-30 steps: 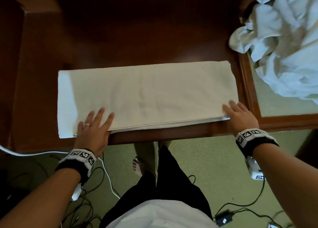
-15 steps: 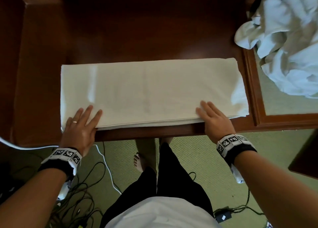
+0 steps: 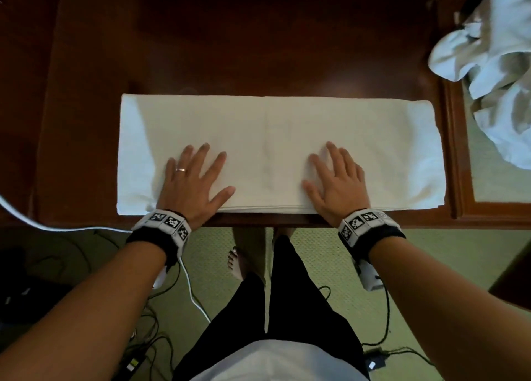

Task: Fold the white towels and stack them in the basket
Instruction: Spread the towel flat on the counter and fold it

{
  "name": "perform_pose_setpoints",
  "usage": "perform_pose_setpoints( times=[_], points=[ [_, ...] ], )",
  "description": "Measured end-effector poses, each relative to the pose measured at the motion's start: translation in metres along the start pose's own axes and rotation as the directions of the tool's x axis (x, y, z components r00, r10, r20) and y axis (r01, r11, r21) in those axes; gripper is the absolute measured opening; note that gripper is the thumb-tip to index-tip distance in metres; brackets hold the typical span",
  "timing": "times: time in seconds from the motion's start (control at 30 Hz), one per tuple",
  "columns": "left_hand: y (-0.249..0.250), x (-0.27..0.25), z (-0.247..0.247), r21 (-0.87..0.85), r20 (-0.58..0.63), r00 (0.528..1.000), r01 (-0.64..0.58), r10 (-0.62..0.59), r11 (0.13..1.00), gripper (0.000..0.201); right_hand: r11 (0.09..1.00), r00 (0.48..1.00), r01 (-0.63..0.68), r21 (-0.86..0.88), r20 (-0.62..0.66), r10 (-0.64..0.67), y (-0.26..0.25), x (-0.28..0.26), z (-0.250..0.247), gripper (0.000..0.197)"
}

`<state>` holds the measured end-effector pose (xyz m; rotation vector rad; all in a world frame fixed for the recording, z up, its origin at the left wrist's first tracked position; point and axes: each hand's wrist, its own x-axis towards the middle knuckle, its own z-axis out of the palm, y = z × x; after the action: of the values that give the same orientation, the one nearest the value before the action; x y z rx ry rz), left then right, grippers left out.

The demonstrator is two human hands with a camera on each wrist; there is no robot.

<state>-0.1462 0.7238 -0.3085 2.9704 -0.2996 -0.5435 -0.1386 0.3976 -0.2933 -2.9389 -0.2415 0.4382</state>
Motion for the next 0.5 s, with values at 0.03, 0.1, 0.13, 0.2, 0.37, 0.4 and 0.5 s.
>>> perform_pose_setpoints(
  times=[0.03, 0.1, 0.13, 0.2, 0.37, 0.4, 0.5],
  points=[
    [-0.007, 0.002, 0.006, 0.032, 0.028, 0.999, 0.034, -0.035, 0.999, 0.081, 0.999, 0.994, -0.007, -0.038, 0.112, 0.011, -0.002, 0.002, 0.005, 0.066],
    [-0.032, -0.004, 0.011, 0.063, 0.049, 0.990, 0.130, -0.133, 0.990, 0.086, 0.996, 0.981, 0.009, -0.085, 0.192, 0.007, 0.000, -0.002, 0.013, 0.075],
    [-0.044, -0.007, 0.011, 0.062, 0.049, 0.983, 0.175, -0.178, 0.983, 0.088, 0.995, 0.981, 0.024, -0.102, 0.192, -0.004, 0.002, -0.004, 0.015, 0.079],
    [-0.056, -0.012, 0.007, 0.040, 0.071, 0.966, 0.247, -0.250, 0.968, 0.092, 0.994, 0.983, 0.033, -0.105, 0.185, -0.013, -0.001, -0.005, 0.013, 0.083],
    [0.003, 0.012, -0.006, -0.091, 0.013, 0.976, 0.219, -0.219, 0.972, 0.092, 0.999, 0.998, 0.023, -0.038, 0.064, -0.020, -0.036, 0.024, 0.005, 0.074],
    [0.020, 0.018, -0.003, -0.073, 0.026, 0.987, 0.160, -0.158, 0.984, 0.089, 0.997, 0.995, 0.052, -0.061, 0.089, -0.046, -0.037, 0.029, 0.008, 0.073],
    [0.044, 0.029, 0.010, -0.027, 0.057, 0.991, 0.123, -0.121, 0.992, 0.085, 0.993, 0.993, 0.071, -0.093, 0.101, -0.062, -0.009, 0.030, 0.013, 0.074]
  ],
)
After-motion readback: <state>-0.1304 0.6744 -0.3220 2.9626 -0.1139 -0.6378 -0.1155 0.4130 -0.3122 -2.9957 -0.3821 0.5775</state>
